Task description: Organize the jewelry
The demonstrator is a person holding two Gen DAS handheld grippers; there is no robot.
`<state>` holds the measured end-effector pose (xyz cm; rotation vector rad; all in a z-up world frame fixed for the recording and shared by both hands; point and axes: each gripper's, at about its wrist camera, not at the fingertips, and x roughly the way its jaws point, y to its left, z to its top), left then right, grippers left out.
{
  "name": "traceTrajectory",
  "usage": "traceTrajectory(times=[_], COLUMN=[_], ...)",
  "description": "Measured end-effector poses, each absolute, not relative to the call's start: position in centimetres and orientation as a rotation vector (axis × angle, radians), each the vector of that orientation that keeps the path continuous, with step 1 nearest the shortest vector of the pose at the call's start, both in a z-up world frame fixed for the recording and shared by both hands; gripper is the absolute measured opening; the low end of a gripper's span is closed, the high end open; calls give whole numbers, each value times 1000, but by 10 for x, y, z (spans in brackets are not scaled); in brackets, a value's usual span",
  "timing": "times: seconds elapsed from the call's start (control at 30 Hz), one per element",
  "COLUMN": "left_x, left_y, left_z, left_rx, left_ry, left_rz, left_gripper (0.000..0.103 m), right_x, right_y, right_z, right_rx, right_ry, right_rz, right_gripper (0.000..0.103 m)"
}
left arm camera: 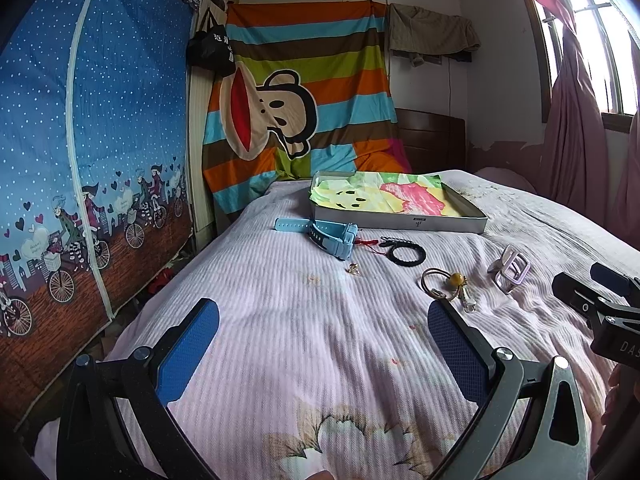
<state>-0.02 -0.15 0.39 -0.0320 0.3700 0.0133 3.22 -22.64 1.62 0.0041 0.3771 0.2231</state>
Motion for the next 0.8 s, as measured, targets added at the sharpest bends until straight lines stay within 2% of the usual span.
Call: traceTrajectory(times=[0.8], left_x=[-1], left_y=[-1], left_z=[5], left_rx=[-27], left_ry=[368], left_rz=[13], left_gripper=[102], right_x=[34], right_y=[-227], right_z=[15], right_rx=[2], right_ry=[378], right_rz=[225], right_gripper=[103])
